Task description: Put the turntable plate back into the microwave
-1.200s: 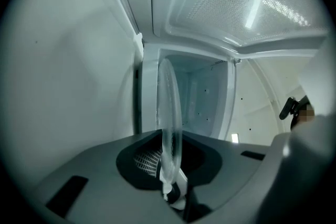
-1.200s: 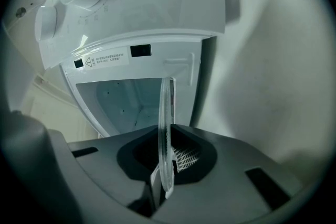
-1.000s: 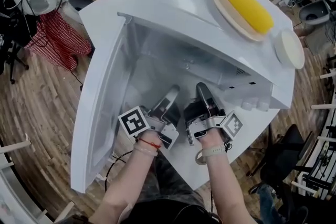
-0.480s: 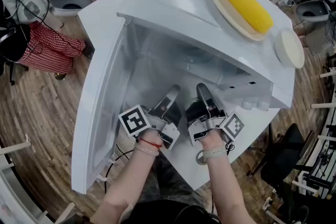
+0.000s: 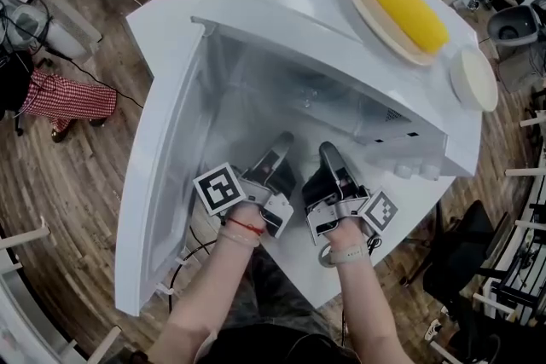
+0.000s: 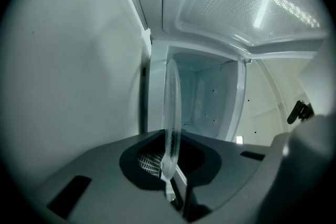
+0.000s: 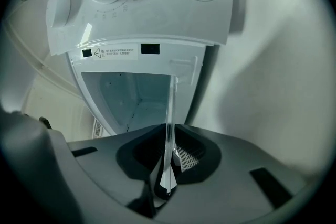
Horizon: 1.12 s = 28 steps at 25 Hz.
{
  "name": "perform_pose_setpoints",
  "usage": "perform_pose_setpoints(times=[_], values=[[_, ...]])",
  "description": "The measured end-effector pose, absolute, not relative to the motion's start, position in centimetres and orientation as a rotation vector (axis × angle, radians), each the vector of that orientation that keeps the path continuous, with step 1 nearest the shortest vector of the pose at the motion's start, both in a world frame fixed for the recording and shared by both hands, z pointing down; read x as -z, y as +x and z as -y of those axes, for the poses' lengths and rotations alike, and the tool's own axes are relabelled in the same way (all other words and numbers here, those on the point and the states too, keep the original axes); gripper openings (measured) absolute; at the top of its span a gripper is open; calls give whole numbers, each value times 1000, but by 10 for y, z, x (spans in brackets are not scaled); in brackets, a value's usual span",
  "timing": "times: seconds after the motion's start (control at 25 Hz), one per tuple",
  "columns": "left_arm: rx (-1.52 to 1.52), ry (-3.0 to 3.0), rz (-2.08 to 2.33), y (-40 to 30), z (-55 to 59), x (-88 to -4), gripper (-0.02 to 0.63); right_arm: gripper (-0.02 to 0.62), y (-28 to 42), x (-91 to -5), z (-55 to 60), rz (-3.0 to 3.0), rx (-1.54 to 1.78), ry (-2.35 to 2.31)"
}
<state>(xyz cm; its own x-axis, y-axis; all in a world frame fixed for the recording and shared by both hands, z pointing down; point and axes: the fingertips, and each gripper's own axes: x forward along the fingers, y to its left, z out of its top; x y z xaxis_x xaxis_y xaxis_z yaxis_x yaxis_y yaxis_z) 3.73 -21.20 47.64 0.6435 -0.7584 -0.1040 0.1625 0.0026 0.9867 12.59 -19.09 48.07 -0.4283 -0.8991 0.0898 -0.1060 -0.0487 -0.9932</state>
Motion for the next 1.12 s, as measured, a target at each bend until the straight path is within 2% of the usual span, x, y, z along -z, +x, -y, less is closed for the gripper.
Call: perform_pose_setpoints(times=[1.12], values=[[806,1380,544,37,227,-475,38,48,121,-484,204,-1441,1578,-1067]])
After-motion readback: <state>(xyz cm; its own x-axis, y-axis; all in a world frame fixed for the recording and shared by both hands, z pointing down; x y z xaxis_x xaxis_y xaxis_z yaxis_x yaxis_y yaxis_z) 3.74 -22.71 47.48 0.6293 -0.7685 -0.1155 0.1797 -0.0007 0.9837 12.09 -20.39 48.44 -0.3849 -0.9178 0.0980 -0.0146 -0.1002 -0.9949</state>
